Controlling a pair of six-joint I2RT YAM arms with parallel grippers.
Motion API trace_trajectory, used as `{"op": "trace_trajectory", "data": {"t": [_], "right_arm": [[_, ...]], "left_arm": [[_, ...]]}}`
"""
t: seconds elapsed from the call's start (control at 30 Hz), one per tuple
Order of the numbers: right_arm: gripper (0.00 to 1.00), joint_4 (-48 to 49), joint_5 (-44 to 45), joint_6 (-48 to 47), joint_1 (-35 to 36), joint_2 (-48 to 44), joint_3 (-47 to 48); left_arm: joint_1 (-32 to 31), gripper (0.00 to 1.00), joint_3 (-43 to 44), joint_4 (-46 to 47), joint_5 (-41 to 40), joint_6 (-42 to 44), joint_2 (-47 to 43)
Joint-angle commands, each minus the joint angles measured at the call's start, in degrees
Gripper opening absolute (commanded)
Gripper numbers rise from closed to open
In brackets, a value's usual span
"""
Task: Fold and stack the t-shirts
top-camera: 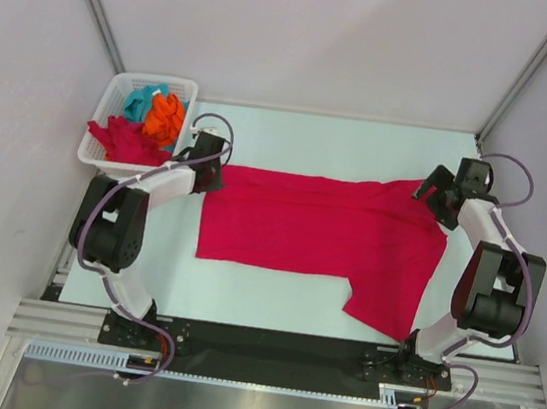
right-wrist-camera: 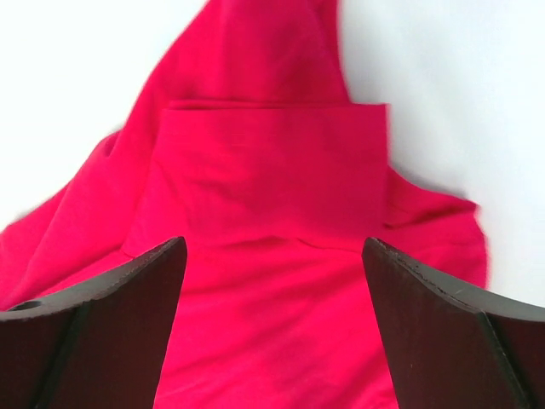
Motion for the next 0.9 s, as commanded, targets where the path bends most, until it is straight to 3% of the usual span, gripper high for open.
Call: {"op": "trace_trajectory", "data": {"t": [0.0, 0.1, 0.27, 0.37, 0.5, 0.87], "right_arm": [[0.91, -1.61, 3.64, 2.57, -2.24, -6.21, -2.30], [0.90, 0.31, 6.45, 6.42, -5.65, -9.03, -4.76], [0.86, 5.77, -1.89, 13.30, -13.84, -7.89, -2.67], [0.86, 3.15, -3.13, 8.04, -9.65, -5.00, 2.94], [0.86, -1.26, 3.19, 1.26, -2.53, -0.42, 8.49], [0.83, -3.28, 11.46, -1.82, 8.92, 14.85, 19.30]], "left_arm": [[-0.51, 0.00, -3.45, 3.97, 1.71, 2.19, -5.60], [-1.13, 0.01, -5.83, 6.17, 2.85, 2.72, -6.57], [-3.58, 0.00, -8.11, 7.58, 4.44, 3.16, -7.80], [-5.43, 0.01, -8.99, 7.23, 1.55, 3.78, -9.21], [-6.14, 0.00, -9.96, 6.35, -0.83, 3.16, -10.18], [-6.40, 0.00, -11.10, 5.12, -6.72, 5.18, -9.65]]}}
